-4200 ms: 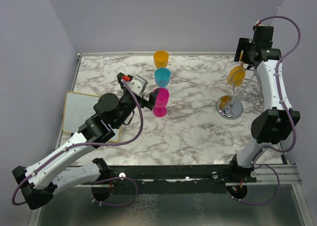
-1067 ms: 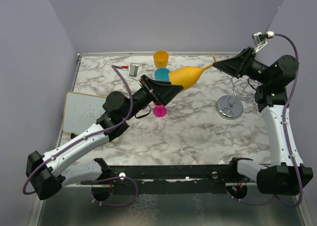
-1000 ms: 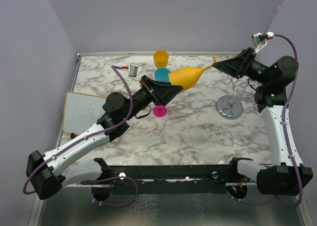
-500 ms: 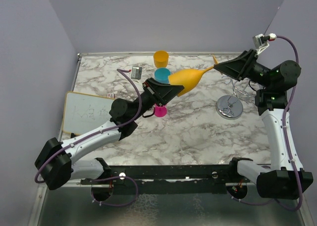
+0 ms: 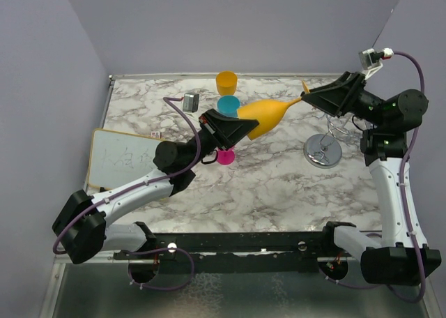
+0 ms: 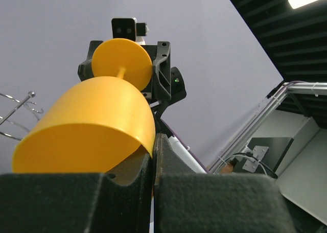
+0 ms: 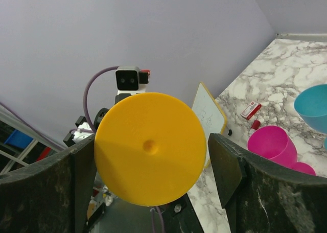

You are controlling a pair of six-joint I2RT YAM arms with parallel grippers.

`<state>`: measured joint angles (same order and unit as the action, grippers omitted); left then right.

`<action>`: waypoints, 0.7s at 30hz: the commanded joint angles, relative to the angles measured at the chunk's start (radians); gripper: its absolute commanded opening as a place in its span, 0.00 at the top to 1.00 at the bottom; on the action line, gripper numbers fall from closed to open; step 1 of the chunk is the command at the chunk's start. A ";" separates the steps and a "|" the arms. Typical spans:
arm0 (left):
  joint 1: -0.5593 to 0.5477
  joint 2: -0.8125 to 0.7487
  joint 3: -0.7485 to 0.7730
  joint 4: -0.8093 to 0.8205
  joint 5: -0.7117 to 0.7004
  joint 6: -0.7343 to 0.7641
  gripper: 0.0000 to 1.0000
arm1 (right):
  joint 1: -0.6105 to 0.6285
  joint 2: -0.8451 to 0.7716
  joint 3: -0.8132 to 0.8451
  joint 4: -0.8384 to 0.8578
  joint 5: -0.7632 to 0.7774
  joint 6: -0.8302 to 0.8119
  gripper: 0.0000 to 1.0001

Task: Take the wine glass off the wine glass rack

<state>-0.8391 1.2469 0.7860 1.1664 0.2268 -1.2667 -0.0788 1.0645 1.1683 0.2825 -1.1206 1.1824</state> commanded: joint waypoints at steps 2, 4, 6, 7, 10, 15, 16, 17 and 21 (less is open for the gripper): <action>0.007 -0.042 -0.007 0.065 0.037 0.033 1.00 | -0.001 -0.003 0.037 -0.030 -0.024 -0.069 0.08; 0.012 -0.067 -0.009 0.030 0.038 0.059 1.00 | -0.001 0.001 0.059 -0.074 -0.017 -0.104 0.04; 0.018 -0.094 -0.015 -0.017 0.033 0.088 1.00 | -0.001 0.003 0.081 -0.125 -0.009 -0.144 0.02; 0.020 -0.108 -0.019 -0.034 0.030 0.102 1.00 | -0.001 0.004 0.092 -0.149 -0.002 -0.164 0.02; 0.031 -0.145 -0.030 -0.089 0.023 0.132 1.00 | -0.001 0.008 0.122 -0.225 0.019 -0.226 0.01; 0.048 -0.192 -0.046 -0.143 0.019 0.160 1.00 | -0.001 0.015 0.137 -0.251 0.034 -0.254 0.00; 0.051 -0.200 -0.049 -0.154 0.021 0.165 1.00 | -0.001 0.018 0.142 -0.256 0.037 -0.260 0.00; 0.055 -0.209 -0.052 -0.166 0.022 0.172 1.00 | -0.001 0.021 0.145 -0.263 0.041 -0.267 0.00; 0.064 -0.249 -0.071 -0.214 0.026 0.191 1.00 | -0.001 0.036 0.173 -0.311 0.059 -0.311 0.00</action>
<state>-0.7856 1.0477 0.7380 0.9955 0.2363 -1.1191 -0.0788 1.0889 1.2942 0.0414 -1.1038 0.9360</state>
